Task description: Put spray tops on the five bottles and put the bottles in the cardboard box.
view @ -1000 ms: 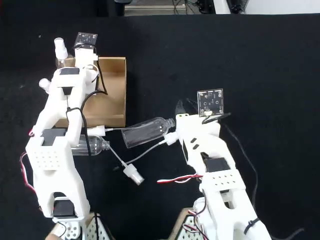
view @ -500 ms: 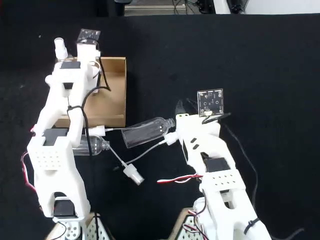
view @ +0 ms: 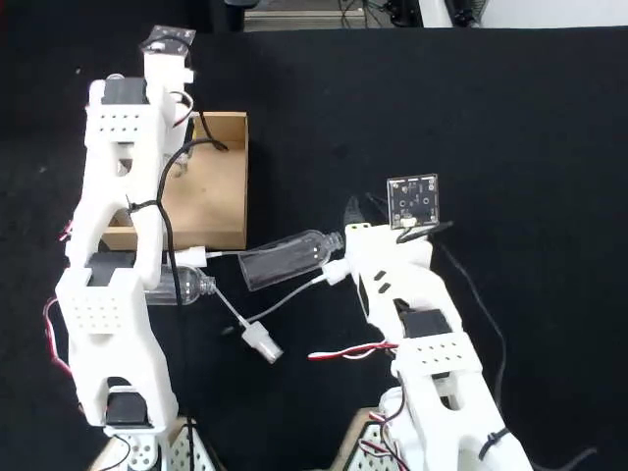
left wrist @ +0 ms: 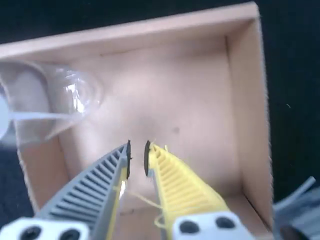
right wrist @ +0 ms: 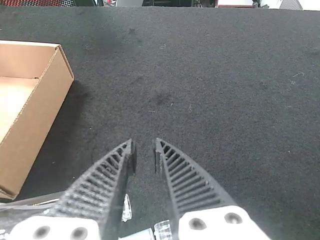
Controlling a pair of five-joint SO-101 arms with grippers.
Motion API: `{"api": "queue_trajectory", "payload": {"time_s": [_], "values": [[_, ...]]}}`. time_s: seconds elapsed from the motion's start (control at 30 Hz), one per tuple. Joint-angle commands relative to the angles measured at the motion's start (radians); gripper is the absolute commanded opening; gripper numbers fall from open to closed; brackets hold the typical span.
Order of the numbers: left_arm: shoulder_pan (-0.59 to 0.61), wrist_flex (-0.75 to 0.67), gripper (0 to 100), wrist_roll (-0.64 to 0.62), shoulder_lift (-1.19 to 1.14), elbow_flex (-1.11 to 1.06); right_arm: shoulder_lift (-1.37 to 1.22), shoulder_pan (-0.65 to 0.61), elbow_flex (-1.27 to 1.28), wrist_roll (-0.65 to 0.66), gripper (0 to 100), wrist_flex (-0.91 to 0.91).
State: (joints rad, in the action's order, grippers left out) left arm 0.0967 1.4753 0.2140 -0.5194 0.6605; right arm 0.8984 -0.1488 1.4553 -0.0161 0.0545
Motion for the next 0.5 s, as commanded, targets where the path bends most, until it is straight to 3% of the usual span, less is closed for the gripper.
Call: {"api": "queue_trajectory", "payload": {"time_s": [0.0, 0.1, 0.23, 0.47], "values": [[-0.013, 0.181, 6, 0.014, 0.025, 0.188, 0.039, 0.015, -0.012, 0.000, 5.0, -0.031], [-0.018, 0.282, 6, 0.051, 0.025, 0.275, 0.039, 0.015, -0.012, 0.000, 5.0, -0.031], [-0.025, 0.287, 6, 0.060, 0.061, 0.285, 0.039, 0.015, -0.010, 0.000, 5.0, -0.031], [-0.116, 0.285, 6, 0.081, 0.416, -0.067, 0.039, 0.015, -0.008, 0.000, 5.0, -0.031]]}}
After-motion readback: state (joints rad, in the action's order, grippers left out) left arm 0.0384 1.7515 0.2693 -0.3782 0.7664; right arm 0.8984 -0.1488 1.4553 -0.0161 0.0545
